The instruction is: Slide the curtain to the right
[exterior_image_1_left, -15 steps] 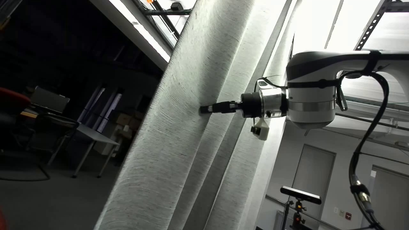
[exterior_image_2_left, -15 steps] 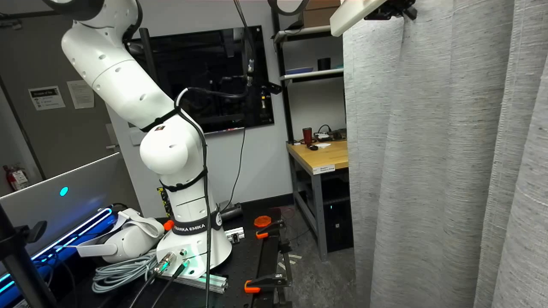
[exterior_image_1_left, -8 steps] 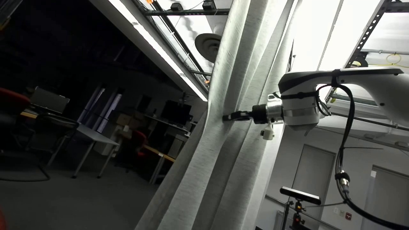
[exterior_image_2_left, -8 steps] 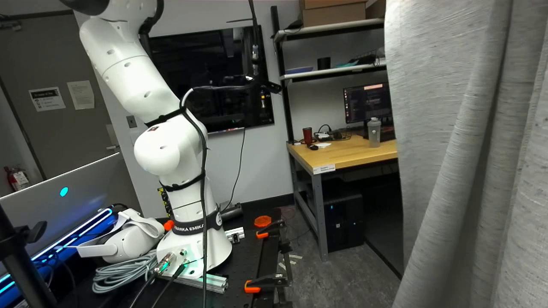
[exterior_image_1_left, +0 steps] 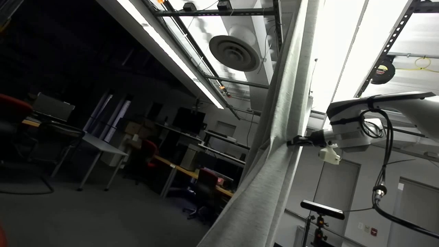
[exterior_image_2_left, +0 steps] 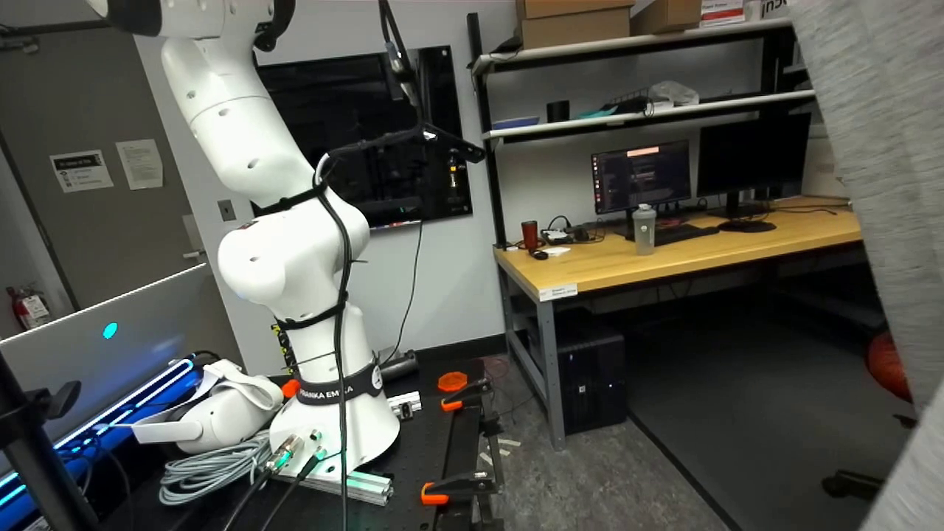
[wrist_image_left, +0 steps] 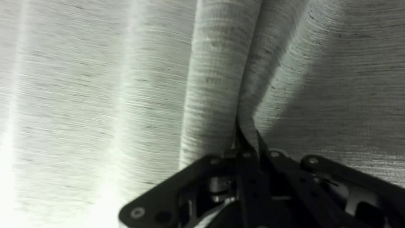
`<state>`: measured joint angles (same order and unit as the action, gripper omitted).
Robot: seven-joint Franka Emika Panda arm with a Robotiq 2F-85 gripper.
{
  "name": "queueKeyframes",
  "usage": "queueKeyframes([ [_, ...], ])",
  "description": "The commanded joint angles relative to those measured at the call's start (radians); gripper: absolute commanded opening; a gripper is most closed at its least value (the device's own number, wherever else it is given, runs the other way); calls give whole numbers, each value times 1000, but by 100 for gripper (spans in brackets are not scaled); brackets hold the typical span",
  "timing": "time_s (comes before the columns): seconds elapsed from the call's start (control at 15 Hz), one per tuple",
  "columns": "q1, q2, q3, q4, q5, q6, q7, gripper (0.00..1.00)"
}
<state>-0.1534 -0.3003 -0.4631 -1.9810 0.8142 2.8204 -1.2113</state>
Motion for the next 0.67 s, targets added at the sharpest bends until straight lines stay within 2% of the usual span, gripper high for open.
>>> queueKeyframes([
  [0.0,-65,119,-121,148,5,-72,42,0],
  [0.07,-59,156,-171,196,37,-116,23,0],
  [0.2,-39,186,-205,221,57,-152,-6,0],
  [0.47,-3,173,-175,201,38,-247,-63,0],
  [0.6,-22,170,-123,191,46,-310,-81,0],
])
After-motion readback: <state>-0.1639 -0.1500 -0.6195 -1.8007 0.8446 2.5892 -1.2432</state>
